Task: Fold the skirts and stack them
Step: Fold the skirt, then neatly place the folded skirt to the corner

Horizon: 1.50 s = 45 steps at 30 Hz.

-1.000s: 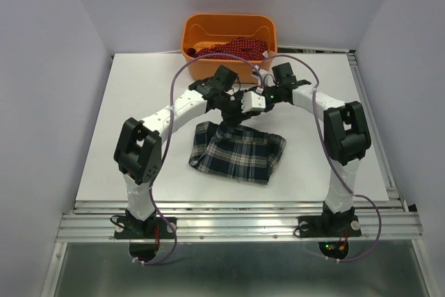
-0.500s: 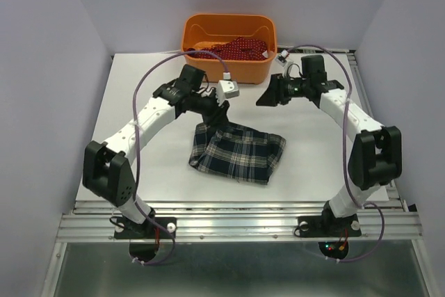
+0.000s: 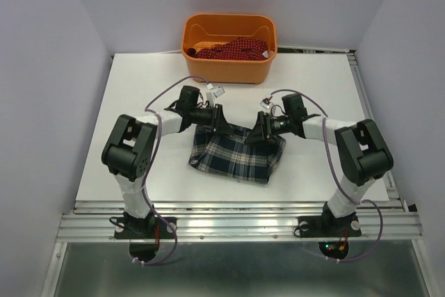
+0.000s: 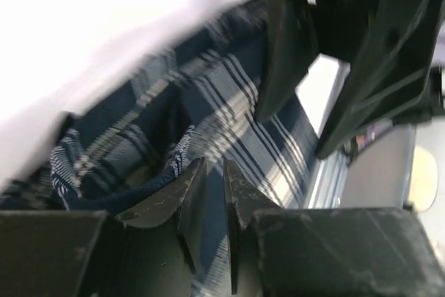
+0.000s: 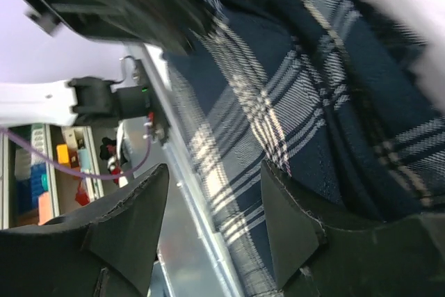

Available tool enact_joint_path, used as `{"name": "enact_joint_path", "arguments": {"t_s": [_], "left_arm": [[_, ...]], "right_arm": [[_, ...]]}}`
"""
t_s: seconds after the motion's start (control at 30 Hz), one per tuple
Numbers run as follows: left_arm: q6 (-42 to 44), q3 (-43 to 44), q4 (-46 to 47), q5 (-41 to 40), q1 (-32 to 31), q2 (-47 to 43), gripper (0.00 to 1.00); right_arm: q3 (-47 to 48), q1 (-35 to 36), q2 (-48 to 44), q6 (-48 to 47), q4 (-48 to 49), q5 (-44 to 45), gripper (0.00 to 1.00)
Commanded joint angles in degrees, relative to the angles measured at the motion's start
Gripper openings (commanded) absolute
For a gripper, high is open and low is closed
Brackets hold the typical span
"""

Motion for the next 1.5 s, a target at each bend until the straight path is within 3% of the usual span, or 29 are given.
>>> {"name": "enact_joint_path", "arguments": {"t_s": [0.0, 0.17, 0.37, 0.47, 0.6, 0.67, 0.8, 0.83, 0.93, 1.03, 1.2, 1.47], "left_arm": [[-13.84, -0.97, 15.76, -0.09, 2.74, 4.68, 0.28], [-19.11, -0.89, 23.06, -2.56, 5.55, 12.41, 0.28], [-19.84, 0.69, 24.48, -2.56, 6.17, 12.17, 0.29], [-15.37, 1.49, 22.91, -1.5, 6.08, 5.68, 0.42], [-1.93, 4.73, 10.53, -7.37, 6.17, -6.54, 0.68], [3.44, 6.23, 1.65, -15.44, 6.17, -13.48, 0.81], [9.52, 8.52, -7.5, -30.91, 6.52, -22.45, 0.98], [9.52, 8.61, -9.69, -37.82, 6.61, -25.6, 0.98], [10.05, 9.22, -13.39, -49.96, 6.78, -29.92, 0.98], [10.58, 10.28, -18.13, -55.97, 7.83, -31.6, 0.98], [9.52, 5.89, -19.38, -55.12, 10.39, -36.0, 0.99], [9.79, 3.16, -18.5, -55.03, 11.27, -38.03, 0.99]], "right_arm": [[3.68, -0.29, 4.4, -3.95, 4.23, 2.76, 0.61], [14.67, -1.51, 14.52, -13.19, -6.75, 6.26, 0.61], [25.9, -2.75, 19.09, -22.84, -16.15, 10.92, 0.6], [28.99, -2.75, 17.87, -24.88, -19.67, 14.09, 0.6], [30.85, -2.75, 11.29, -21.73, -19.94, 17.95, 0.68], [30.5, -2.22, 5.76, -20.58, -19.94, 20.76, 0.74], [27.43, 4.53, -4.0, -22.69, -20.29, 39.81, 0.87], [26.03, 8.55, -6.37, -23.04, -20.99, 45.85, 0.88], [24.26, 14.55, -7.88, -22.17, -22.4, 51.61, 0.96], [20.22, 21.41, -8.77, -16.81, -20.74, 61.0, 1.0], [17.32, 25.64, -5.79, -11.53, -19.77, 66.21, 1.0], [16.35, 25.64, 4.67, -8.63, -18.98, 74.38, 0.97]]}}
